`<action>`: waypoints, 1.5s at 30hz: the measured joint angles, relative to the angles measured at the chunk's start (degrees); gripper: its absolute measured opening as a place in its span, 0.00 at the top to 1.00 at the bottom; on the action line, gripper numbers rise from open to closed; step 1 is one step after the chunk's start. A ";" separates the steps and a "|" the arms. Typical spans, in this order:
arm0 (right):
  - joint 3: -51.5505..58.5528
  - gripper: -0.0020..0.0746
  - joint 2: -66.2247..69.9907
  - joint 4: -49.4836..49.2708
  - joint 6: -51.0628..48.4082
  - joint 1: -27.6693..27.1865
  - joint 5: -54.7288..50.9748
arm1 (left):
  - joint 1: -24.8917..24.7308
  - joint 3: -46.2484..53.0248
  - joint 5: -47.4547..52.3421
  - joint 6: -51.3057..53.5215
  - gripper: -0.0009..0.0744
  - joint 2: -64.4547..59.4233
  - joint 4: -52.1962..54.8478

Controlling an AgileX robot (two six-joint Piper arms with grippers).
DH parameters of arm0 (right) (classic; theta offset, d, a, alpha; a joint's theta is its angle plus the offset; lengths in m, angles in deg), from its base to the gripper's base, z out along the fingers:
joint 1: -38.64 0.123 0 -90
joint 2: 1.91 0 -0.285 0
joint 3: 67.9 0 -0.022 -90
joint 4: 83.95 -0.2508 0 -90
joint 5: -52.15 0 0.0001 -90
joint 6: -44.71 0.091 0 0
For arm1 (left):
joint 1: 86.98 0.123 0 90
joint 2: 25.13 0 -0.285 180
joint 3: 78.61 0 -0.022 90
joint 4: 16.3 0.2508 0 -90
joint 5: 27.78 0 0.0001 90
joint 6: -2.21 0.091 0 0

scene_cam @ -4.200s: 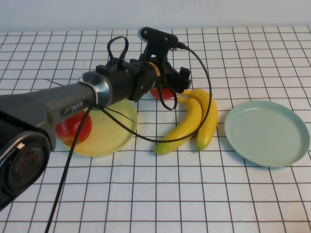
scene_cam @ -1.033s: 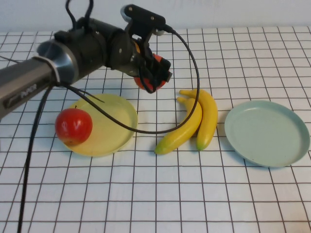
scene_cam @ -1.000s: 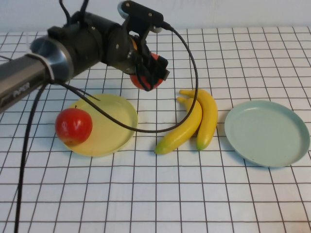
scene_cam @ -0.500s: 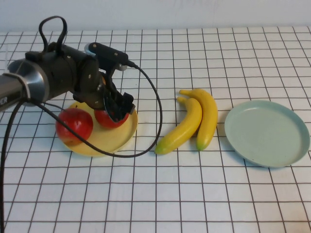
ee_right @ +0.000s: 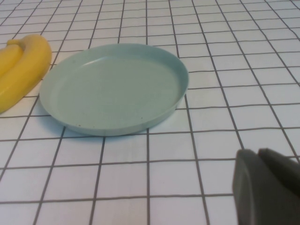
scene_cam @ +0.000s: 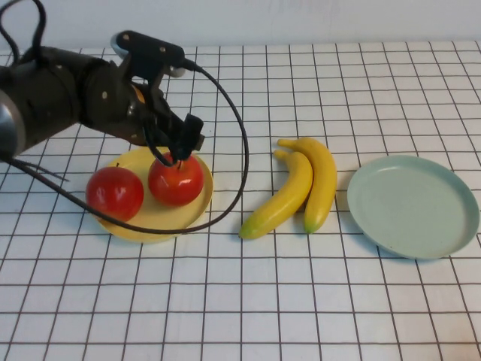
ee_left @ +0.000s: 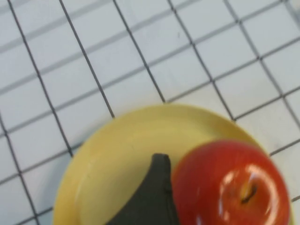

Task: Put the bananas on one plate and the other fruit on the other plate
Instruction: Put one type of fruit in the left plate, then put another type of fruit in the right plate

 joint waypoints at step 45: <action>0.00 0.99 0.00 0.00 0.00 0.00 0.00 | 0.00 39.34 11.84 -20.98 0.99 70.05 11.72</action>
